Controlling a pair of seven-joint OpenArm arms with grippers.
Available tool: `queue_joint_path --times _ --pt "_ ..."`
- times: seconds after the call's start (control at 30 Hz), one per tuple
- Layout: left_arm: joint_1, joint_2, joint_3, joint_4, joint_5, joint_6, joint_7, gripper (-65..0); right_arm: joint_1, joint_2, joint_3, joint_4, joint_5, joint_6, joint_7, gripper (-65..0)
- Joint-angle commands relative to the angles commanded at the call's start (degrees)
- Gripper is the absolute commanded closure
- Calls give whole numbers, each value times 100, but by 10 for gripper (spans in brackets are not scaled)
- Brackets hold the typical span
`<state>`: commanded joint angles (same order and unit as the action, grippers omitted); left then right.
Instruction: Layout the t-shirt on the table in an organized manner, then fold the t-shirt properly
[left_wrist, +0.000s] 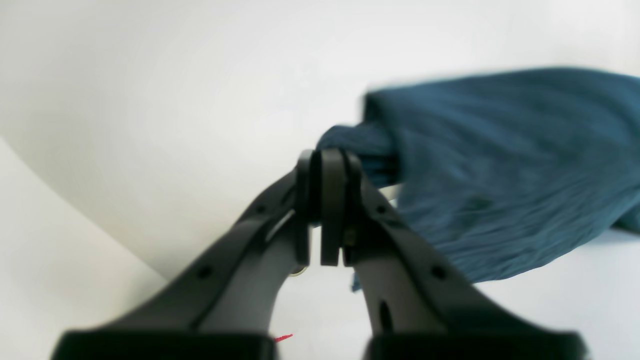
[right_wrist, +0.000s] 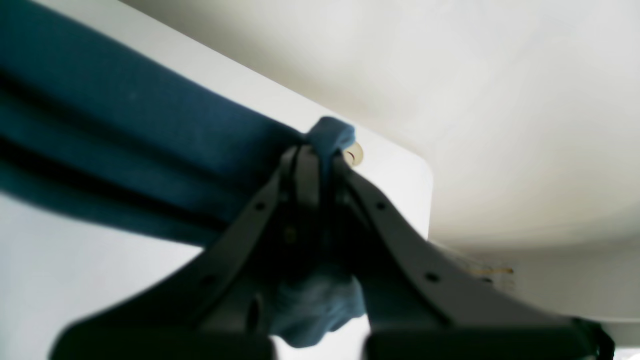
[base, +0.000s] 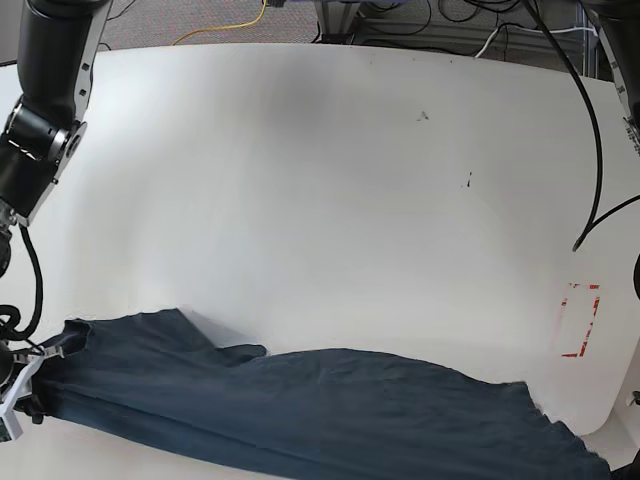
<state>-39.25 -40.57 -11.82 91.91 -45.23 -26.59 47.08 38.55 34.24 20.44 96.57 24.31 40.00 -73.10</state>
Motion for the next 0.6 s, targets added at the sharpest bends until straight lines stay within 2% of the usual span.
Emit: queue_joint_path --times 0.13,0.27,0.47,0.6 --pt "862 -9 -422 484 -9 0 44 0 -791 -44 237 686 0 0 -123 -6" --pt "1626 26 -721 1011 -9 0 202 0 -1644 -334 404 1248 0 0 -132 -6" --pt "2725 571 -1424 1477 -9 0 334 0 -2945 -870 607 1723 0 0 -123 -5" --pt "3323 712 -1758 1556 -18 -9 396 0 -3525 -1134 624 1837 0 0 -114 -5"
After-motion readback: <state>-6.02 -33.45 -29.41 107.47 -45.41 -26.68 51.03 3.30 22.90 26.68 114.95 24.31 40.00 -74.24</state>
